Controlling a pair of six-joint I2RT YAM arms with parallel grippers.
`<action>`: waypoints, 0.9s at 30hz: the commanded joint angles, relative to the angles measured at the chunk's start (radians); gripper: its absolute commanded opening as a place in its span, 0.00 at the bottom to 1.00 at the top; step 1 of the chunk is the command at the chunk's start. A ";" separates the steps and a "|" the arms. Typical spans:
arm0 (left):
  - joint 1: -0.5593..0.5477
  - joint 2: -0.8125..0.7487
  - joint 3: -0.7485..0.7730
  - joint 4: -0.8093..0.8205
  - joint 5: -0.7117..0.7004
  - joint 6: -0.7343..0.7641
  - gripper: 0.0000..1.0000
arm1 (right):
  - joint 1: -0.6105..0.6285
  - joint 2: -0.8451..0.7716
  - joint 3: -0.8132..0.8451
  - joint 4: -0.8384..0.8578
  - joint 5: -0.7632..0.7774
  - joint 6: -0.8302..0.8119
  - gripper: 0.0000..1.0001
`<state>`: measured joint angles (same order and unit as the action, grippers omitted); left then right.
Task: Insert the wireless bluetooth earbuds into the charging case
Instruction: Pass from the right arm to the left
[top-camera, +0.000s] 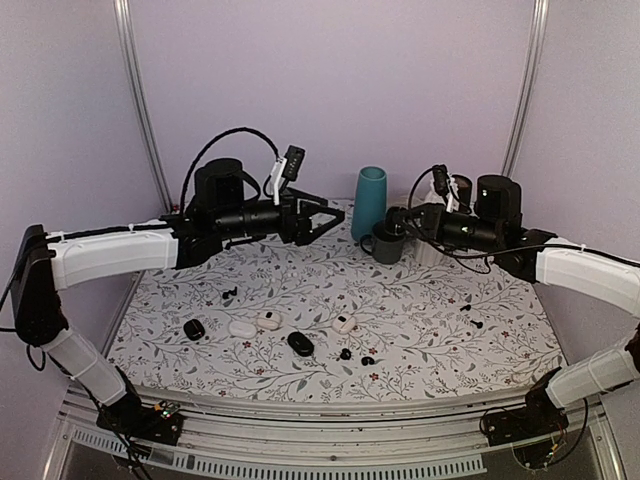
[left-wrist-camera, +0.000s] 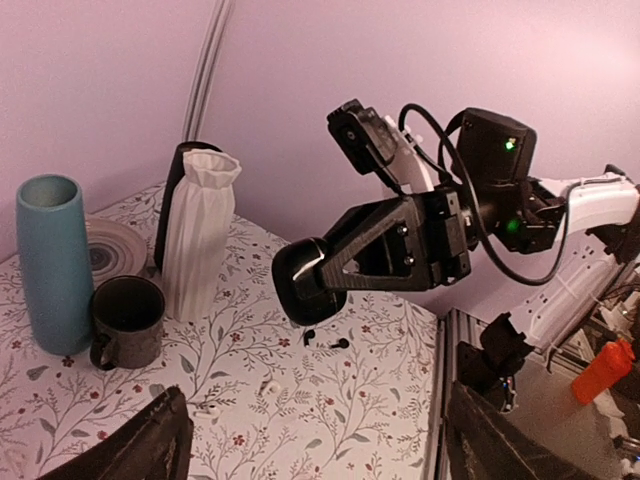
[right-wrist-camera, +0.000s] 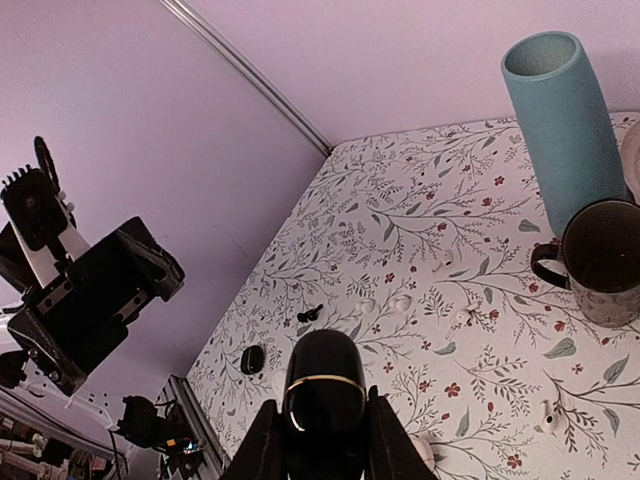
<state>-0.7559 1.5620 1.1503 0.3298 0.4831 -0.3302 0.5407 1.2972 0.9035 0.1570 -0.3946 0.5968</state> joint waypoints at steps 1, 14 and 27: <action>0.020 -0.001 -0.021 0.032 0.199 -0.100 0.87 | 0.012 -0.016 0.014 -0.023 -0.093 -0.061 0.03; 0.022 0.102 -0.009 0.078 0.423 -0.212 0.74 | 0.095 -0.130 -0.014 -0.142 -0.144 -0.088 0.03; -0.002 0.203 0.013 0.307 0.471 -0.308 0.65 | 0.100 -0.130 0.009 -0.212 -0.193 -0.144 0.03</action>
<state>-0.7509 1.7237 1.1316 0.5514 0.9245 -0.6079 0.6350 1.1488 0.8822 -0.0299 -0.5495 0.4946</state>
